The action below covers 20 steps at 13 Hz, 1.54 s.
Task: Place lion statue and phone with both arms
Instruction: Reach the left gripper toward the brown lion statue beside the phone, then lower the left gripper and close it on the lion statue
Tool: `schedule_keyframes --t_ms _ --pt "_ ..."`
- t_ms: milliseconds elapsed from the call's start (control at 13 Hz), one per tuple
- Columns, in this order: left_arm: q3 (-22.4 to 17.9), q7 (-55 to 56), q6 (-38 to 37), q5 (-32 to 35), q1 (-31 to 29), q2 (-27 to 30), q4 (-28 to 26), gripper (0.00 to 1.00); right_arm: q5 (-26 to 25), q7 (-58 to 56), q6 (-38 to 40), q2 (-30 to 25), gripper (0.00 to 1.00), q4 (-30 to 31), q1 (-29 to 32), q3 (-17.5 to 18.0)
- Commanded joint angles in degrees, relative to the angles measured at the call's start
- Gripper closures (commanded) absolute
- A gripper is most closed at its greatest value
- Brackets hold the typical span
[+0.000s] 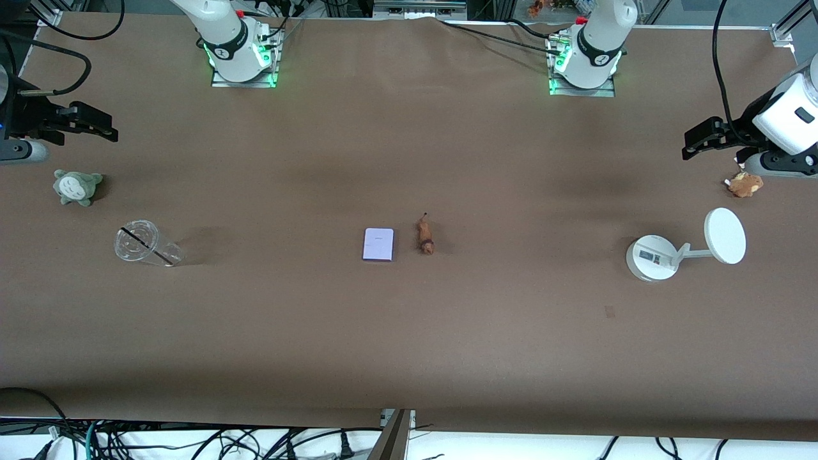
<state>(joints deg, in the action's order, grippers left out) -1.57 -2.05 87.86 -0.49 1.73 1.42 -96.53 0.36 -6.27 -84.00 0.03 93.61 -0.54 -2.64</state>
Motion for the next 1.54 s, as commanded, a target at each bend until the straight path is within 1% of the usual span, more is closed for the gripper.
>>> schedule_keyframes --t_ms 0,231,462,538,769,1000,1154,1231,1462 --pt "-0.1 -1.0 -3.5 -0.4 0.7 0.1 -0.7 0.00 -0.8 0.4 1.3 0.6 0.00 -1.7 -0.2 0.0" --pt "0.3 -1.2 -4.9 -0.7 0.9 -0.8 -1.2 0.00 -0.7 0.5 1.3 0.6 0.00 -1.7 -0.3 0.0" --pt "0.8 -0.5 -5.2 -6.5 1.3 -2.9 -1.5 0.00 -0.7 0.5 1.3 0.6 0.00 -1.7 -0.3 0.0" --pt "1.9 -0.2 -4.3 -8.1 1.5 -3.9 -1.3 0.00 -0.7 0.5 1.3 0.6 0.00 -1.7 -0.3 0.0" --pt "8.6 3.6 2.2 -8.4 1.6 -7.6 -0.9 0.00 -1.0 0.5 1.3 0.6 0.00 -1.7 -1.6 0.0" --pt "14.9 8.0 13.2 -8.5 1.7 -13.8 -0.8 0.00 -1.0 0.5 1.3 0.6 0.00 -1.7 -2.0 0.0" --pt "18.5 15.3 21.9 -8.6 1.8 -17.8 -0.8 0.00 -1.0 0.6 1.3 0.6 0.00 -1.7 -2.0 0.0" --pt "19.8 19.0 25.7 -8.4 2.4 -19.7 -0.8 0.00 -1.0 0.5 1.3 0.6 0.00 -1.7 -2.0 0.0" --pt "19.8 28.7 40.8 -7.8 8.5 -26.9 -0.9 0.00 -1.0 0.5 1.3 0.6 0.00 -1.7 -2.0 0.0"
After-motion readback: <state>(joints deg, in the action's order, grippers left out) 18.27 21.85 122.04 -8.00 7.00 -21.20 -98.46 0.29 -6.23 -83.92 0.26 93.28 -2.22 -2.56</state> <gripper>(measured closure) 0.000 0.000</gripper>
